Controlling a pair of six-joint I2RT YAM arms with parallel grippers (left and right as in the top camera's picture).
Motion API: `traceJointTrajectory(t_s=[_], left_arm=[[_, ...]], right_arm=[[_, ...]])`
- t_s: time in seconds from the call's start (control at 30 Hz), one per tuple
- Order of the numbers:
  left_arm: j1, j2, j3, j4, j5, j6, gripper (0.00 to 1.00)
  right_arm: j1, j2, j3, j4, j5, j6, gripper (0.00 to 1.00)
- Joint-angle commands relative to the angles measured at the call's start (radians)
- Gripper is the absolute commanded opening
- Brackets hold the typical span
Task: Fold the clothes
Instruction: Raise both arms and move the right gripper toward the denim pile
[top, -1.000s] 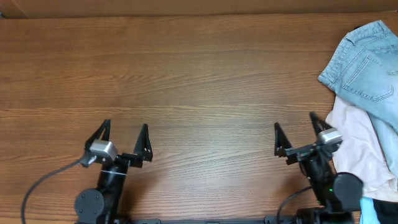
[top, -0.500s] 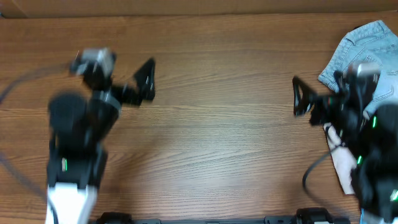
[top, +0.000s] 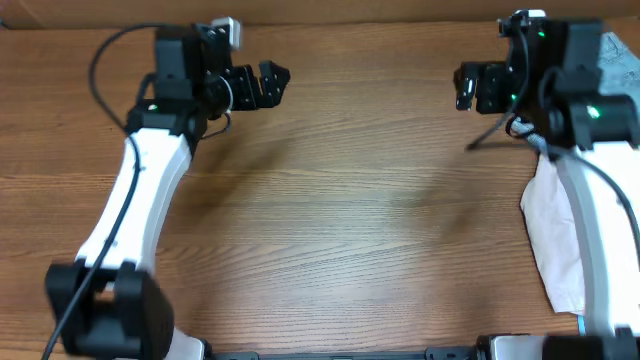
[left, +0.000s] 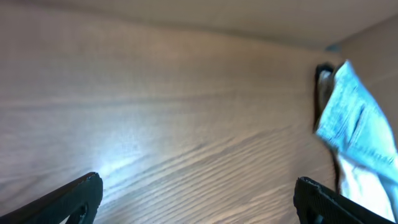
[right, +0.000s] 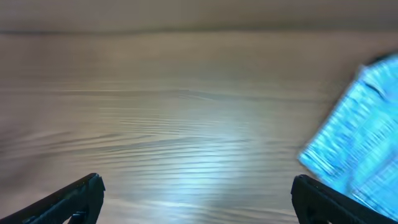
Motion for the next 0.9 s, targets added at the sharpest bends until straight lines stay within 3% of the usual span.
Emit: traceJointTrajectory(t_s=[0.0,0.17,0.37,0.63,0.87], left_arm=[[0.002,0.061,0.021,0.000,0.059,0.056,1.00],[0.002,0.170,0.021,-0.023,0.041,0.056,1.00],[0.002,0.268,0.021,-0.060,0.034,0.069,1.00],[-0.003,0.270,0.022,-0.068,-0.220,0.067,1.00],[-0.005,0.270,0.022,-0.076,-0.326,0.068,1.00]], right_arm=[[-0.081,0.085,0.023,0.024,0.124,0.058,1.00],[-0.194,0.245,0.023,0.055,0.123,0.145,0.90],[-0.240,0.395,0.023,0.076,0.153,0.145,0.82],[-0.226,0.549,0.023,0.107,0.320,0.142,0.80],[-0.227,0.607,0.021,0.190,0.381,0.142,0.78]])
